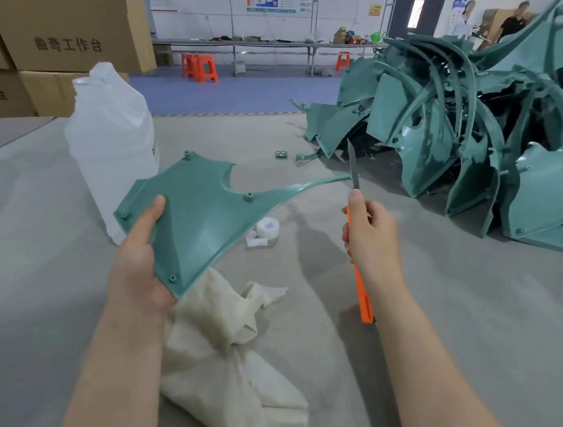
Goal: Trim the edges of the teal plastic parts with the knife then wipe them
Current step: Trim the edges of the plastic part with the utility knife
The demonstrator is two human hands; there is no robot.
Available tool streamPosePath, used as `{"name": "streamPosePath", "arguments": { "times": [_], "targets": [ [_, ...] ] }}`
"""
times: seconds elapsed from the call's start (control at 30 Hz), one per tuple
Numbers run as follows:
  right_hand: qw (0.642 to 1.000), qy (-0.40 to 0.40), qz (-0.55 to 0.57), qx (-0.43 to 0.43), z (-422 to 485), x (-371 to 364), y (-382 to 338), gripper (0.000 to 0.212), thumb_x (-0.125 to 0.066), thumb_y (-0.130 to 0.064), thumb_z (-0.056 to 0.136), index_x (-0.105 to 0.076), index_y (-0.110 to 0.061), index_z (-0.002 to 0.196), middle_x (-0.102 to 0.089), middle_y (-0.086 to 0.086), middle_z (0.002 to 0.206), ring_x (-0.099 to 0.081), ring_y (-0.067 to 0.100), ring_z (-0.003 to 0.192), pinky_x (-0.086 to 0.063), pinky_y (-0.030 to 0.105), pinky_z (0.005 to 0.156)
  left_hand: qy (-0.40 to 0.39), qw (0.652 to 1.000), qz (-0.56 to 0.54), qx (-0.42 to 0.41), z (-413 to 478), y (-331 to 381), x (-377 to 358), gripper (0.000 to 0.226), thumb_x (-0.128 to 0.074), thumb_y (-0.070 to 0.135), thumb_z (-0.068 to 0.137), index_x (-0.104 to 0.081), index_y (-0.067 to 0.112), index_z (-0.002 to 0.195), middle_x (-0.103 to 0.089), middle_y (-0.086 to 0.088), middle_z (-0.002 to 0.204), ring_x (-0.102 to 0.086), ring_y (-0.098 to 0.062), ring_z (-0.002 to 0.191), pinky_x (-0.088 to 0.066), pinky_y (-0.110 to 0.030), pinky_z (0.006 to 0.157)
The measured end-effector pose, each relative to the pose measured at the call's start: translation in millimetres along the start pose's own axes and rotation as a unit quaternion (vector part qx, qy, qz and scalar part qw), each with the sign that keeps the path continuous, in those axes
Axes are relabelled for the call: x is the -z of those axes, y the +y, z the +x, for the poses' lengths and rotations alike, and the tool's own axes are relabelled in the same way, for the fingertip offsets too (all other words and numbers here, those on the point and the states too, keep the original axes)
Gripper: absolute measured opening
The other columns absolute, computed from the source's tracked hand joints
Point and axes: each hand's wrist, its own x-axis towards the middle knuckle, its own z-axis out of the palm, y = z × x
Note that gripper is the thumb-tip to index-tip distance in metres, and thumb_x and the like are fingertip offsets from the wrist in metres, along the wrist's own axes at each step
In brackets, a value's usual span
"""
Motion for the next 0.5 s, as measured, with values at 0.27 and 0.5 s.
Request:
{"name": "streamPosePath", "arguments": {
  "times": [0.27,0.5],
  "targets": [
    [0.999,-0.03,-0.007,0.031,-6,-8,0,0.05,-0.046,-0.047,0.095,-0.051,0.002,0.084,-0.043,0.009,0.065,-0.04,0.024,0.062,-0.036,0.036,0.06,0.023,1.0,-0.002,0.014,0,-1,0,0.022,-0.053,0.03,0.094,-0.067,0.02,0.108,-0.074,0.0,0.101,-0.072,-0.017,0.086,-0.059,-0.031,0.062],
    [0.995,-0.05,-0.04,0.073,-17,-17,-4,0.044,-0.049,-0.042,0.097,-0.043,-0.01,0.067,-0.04,-0.006,0.054,-0.036,0.013,0.056,-0.03,0.029,0.055,0.048,0.999,-0.019,0.016,0,-3,-4,0.018,-0.053,0.026,0.095,-0.069,0.017,0.098,-0.076,-0.001,0.09,-0.073,-0.017,0.077,-0.057,-0.03,0.055]
  ]
}}
